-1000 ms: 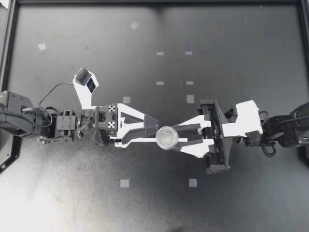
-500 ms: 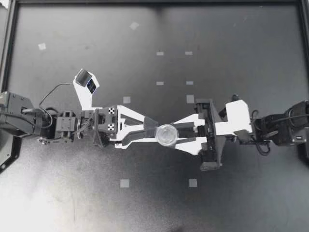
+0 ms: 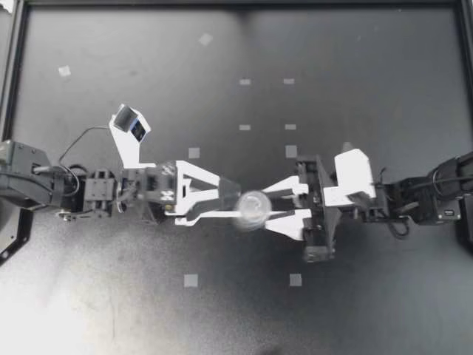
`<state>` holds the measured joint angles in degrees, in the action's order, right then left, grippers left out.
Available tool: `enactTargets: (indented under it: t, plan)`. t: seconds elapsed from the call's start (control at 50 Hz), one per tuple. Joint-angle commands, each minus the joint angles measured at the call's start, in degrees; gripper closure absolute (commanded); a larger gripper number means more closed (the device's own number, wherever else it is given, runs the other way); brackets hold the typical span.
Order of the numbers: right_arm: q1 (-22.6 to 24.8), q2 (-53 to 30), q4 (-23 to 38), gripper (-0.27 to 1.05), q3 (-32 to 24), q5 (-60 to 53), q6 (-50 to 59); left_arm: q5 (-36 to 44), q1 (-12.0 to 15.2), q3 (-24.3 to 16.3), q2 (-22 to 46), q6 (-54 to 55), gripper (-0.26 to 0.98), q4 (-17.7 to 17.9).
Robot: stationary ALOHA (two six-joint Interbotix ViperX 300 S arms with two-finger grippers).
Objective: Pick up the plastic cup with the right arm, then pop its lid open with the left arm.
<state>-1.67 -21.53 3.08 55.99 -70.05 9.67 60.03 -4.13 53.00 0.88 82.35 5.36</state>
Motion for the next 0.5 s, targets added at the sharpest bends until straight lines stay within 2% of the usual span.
enactTargets:
  t: [0.0, 0.18, 0.28, 0.4, 0.48]
  plan:
    - [-0.3, 1.1, 0.0, 0.49, -0.3, 0.4, 0.2, 1.8, 0.1, -0.8, -1.5, -0.9, -0.01, 0.7]
    - [0.1, 3.1, 0.0, 0.49, 0.3, 1.1, 0.3, 2.4, 0.6, 0.0, -1.2, -3.0, -0.01, 1.0]
    - [0.2, 6.2, 0.0, 0.49, 0.7, 1.9, 0.7, 1.8, 1.0, 0.6, -0.9, -7.6, -0.01, 1.0]
    - [0.2, 10.5, 0.0, 0.48, 1.1, 4.1, 2.9, 1.4, 1.8, 2.6, -0.8, -19.5, -0.01, 1.0]
    - [0.2, 13.3, 0.0, 0.48, 1.3, 5.1, 5.5, 1.1, 2.4, 4.2, -1.1, -31.3, -0.01, 1.0]
